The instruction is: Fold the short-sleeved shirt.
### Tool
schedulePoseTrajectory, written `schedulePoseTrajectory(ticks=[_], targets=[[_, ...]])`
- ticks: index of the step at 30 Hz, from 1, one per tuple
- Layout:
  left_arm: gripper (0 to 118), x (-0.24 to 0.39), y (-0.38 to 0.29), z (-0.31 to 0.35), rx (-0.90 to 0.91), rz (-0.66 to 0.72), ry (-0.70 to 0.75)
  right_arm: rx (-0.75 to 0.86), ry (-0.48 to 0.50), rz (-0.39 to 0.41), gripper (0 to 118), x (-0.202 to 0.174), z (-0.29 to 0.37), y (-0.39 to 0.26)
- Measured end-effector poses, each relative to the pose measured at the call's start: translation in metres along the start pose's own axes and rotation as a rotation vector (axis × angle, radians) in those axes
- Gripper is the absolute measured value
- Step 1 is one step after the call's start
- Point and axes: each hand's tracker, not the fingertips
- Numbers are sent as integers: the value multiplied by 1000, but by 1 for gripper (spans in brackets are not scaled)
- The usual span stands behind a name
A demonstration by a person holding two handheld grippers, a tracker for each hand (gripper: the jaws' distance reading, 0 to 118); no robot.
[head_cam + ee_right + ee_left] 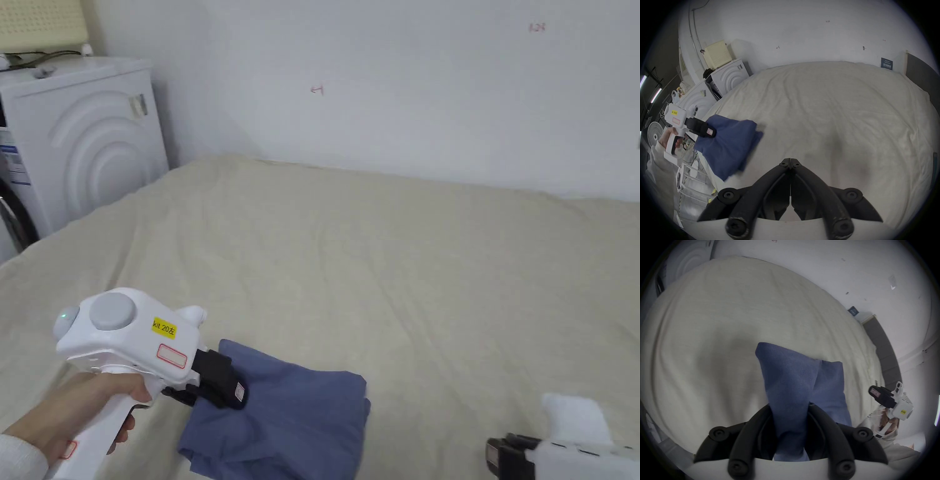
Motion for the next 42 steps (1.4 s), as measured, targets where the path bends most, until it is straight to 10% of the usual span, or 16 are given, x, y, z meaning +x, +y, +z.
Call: schedulePoseTrajectory(ticks=[16,20,30,31,35,42], targets=[[22,-92,62,81,121,-80,742,-57,-43,51,0,-16,-31,14],[118,-96,55,84,300,-113,746,-54,-34,54,0,-17,-35,17],[116,-62,22,104,492,5,483,-39,-15,50,0,-11,-27,16],[112,-53,17,105,489,24,430,-35,-18,43,0,-10,-23,16],[36,-1,-13,102,539,-12,267,13,-28,10,0,-4,-1,15],[0,125,-88,77,710,-193,343,226,-116,1,0,8,78,-2]])
